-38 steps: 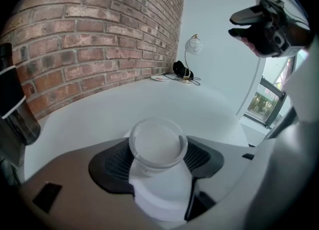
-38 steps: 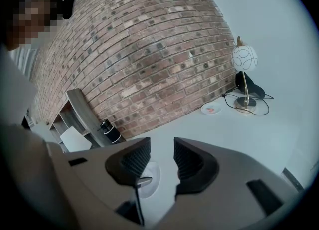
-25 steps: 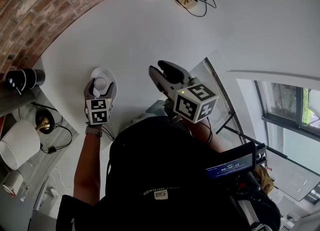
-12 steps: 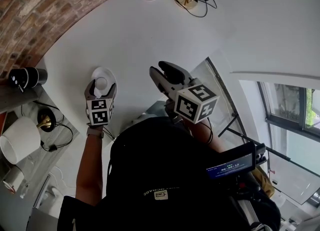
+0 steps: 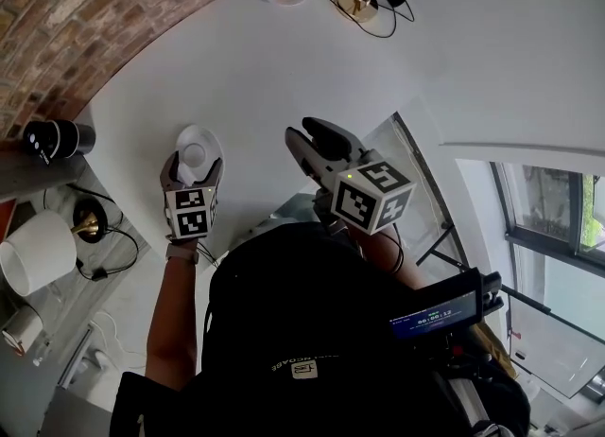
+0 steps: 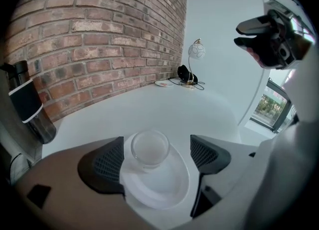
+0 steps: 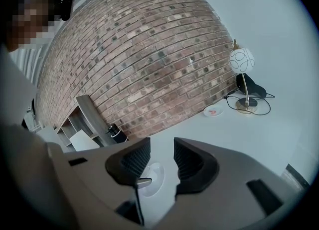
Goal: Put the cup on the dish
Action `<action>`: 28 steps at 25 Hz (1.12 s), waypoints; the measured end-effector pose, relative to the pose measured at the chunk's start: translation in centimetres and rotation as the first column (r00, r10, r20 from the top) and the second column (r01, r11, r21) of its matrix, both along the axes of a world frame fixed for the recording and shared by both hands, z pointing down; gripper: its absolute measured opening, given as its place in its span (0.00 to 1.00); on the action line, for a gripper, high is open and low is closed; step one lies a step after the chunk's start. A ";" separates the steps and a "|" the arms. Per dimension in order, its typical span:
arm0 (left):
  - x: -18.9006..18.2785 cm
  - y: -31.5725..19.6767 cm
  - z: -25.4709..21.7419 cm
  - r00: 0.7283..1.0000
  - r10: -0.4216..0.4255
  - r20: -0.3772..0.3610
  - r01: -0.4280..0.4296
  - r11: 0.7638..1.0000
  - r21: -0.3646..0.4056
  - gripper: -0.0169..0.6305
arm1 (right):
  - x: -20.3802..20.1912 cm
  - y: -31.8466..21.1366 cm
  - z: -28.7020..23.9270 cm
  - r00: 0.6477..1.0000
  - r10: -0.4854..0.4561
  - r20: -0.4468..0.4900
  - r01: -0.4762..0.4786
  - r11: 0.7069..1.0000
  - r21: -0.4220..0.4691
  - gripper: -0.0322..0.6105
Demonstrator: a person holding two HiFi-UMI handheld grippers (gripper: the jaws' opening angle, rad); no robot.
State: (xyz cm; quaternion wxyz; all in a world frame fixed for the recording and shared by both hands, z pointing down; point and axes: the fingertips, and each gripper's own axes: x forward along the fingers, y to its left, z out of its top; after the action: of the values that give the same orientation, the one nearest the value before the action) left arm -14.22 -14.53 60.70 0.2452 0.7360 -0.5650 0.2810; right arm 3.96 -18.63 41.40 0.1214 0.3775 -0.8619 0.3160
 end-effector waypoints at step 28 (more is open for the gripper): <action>-2.2 5.8 -22.5 0.939 -0.274 -0.208 0.332 0.881 0.338 0.64 | -7.5 1.2 -2.9 0.940 -0.319 0.123 0.312 0.947 0.077 0.28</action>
State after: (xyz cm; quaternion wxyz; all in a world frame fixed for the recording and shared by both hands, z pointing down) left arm -16.42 -8.75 38.16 0.1871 0.6907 -0.6950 0.0705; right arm -3.54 -17.45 38.51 0.1017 0.2156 -0.9260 0.2928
